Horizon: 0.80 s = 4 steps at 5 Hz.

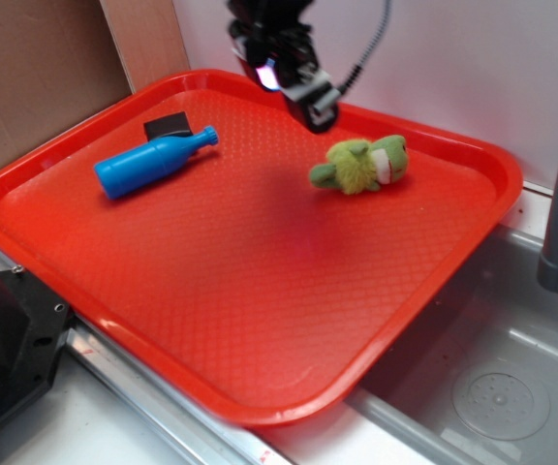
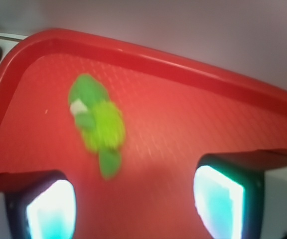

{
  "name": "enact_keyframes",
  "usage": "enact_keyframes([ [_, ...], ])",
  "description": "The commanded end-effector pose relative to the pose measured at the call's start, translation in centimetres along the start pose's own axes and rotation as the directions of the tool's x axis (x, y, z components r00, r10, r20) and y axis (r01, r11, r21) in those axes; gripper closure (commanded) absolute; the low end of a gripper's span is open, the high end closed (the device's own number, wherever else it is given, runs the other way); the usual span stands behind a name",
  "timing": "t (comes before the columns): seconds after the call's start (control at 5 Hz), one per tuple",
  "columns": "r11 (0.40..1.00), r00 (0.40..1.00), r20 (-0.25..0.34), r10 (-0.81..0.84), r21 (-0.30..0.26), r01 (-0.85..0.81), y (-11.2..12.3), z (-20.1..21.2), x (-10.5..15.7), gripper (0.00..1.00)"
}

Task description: Grab the green animal.

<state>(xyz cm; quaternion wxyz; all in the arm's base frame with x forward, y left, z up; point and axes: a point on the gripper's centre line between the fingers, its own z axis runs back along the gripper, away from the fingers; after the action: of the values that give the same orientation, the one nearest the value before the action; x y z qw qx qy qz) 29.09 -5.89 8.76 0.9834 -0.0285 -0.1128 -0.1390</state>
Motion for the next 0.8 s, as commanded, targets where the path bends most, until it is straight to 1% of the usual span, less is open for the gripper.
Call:
enact_keyframes([
  [0.0,0.995,0.995,0.011,-0.095,0.001,0.095,-2.1,-3.3,2.6,0.00],
  [0.2,0.996,0.995,-0.039,-0.089,0.021,0.089,-2.7,-5.0,2.1,0.00],
  [0.4,0.998,0.997,-0.064,-0.049,0.034,0.051,-2.3,-6.1,2.0,1.00],
  [0.6,0.997,0.995,-0.095,-0.011,0.080,0.019,-1.8,-7.2,2.1,1.00],
])
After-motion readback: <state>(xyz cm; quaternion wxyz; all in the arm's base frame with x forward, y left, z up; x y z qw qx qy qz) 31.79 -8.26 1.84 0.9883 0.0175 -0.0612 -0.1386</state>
